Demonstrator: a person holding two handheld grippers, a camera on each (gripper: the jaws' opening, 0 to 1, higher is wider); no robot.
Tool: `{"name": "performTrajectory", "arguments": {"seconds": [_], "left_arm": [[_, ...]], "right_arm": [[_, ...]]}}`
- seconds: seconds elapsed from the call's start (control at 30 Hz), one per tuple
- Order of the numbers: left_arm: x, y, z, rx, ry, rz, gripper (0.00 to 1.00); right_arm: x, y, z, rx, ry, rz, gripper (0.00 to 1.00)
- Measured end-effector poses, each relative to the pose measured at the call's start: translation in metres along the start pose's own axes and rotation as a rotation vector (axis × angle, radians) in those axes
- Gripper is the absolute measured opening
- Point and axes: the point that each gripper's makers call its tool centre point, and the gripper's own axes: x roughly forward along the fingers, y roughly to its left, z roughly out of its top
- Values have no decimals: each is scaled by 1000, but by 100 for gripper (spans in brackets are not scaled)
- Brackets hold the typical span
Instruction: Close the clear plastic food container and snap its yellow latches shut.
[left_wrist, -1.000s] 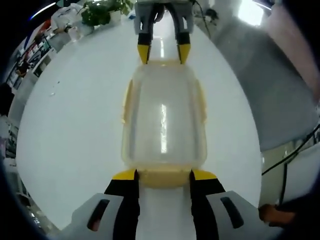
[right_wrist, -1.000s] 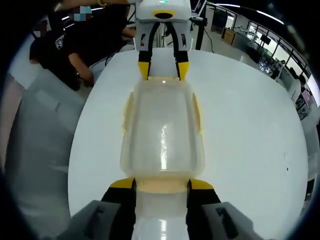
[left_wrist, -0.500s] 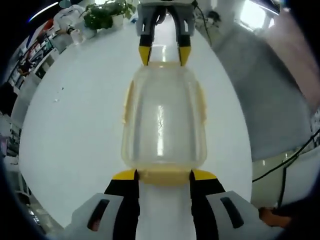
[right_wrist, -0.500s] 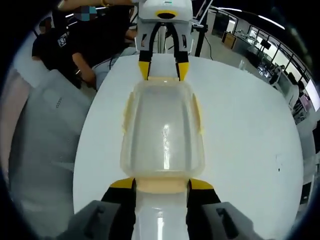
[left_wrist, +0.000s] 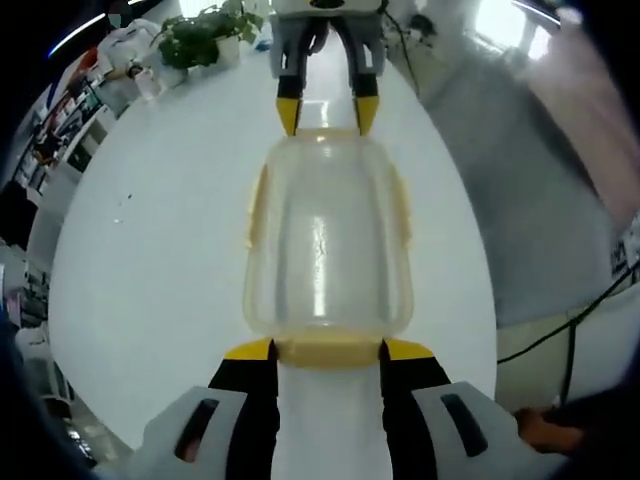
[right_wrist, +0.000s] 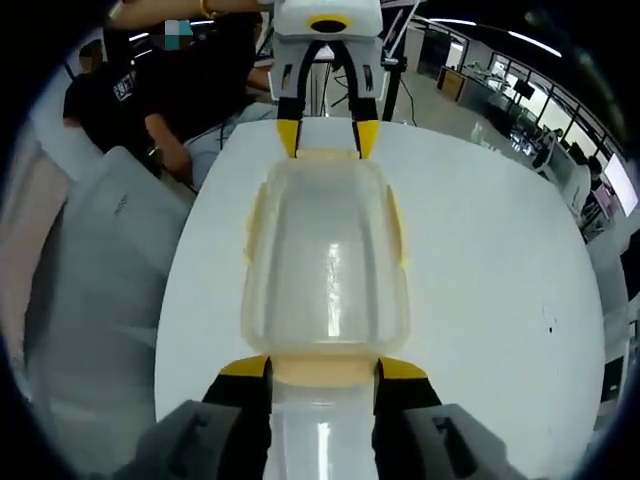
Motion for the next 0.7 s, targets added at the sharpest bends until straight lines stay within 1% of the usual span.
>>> {"name": "performTrajectory", "arguments": {"seconds": [0.17,0.4,0.7], "left_arm": [[1,1,7,7,11,19,37],[4,-1,24,5,-13,2,37],[10,1,45,0,-16,-3,37]], "right_arm": [[-6,-1,-5,0,15,-4,37],[-15,1,-20,-2,44,12,37],[-29,0,-38,5,56,19,37]]}}
